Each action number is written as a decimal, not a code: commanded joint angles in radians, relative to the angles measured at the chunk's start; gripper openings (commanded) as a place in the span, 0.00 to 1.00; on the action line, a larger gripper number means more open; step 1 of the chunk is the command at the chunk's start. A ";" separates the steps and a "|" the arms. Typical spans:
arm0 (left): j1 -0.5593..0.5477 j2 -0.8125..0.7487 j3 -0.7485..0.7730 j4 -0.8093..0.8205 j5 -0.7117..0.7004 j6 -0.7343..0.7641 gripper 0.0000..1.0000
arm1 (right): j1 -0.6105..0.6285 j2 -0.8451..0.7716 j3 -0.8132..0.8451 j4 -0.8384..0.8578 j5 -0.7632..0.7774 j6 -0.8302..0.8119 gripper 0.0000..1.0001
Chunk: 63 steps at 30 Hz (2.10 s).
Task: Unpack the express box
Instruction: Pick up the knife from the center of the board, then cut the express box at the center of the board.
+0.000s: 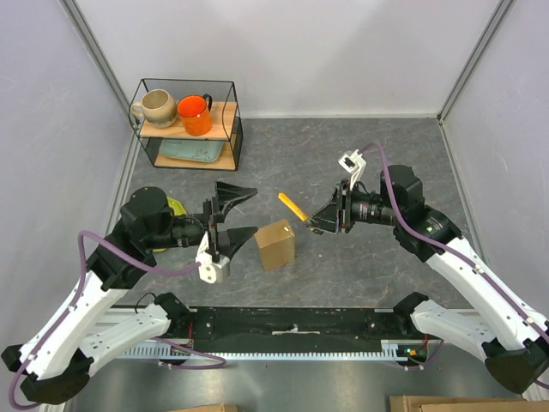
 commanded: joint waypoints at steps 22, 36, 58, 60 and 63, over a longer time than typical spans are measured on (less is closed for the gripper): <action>-0.078 0.299 0.185 -0.232 -0.016 0.347 0.62 | 0.014 0.105 0.161 -0.069 -0.206 0.055 0.00; -0.137 0.341 0.210 -0.232 -0.102 0.318 0.28 | 0.035 0.096 0.156 -0.055 -0.206 0.054 0.00; -0.141 0.391 0.332 -0.314 -0.115 -0.068 0.02 | 0.050 0.027 0.332 -0.132 -0.010 -0.082 0.31; -0.140 0.414 0.382 -0.330 -0.066 -0.273 0.02 | 0.052 0.010 0.358 -0.139 0.036 -0.141 0.66; -0.111 0.407 0.391 -0.313 0.052 -0.531 0.02 | 0.050 -0.013 0.395 -0.150 0.128 -0.216 0.82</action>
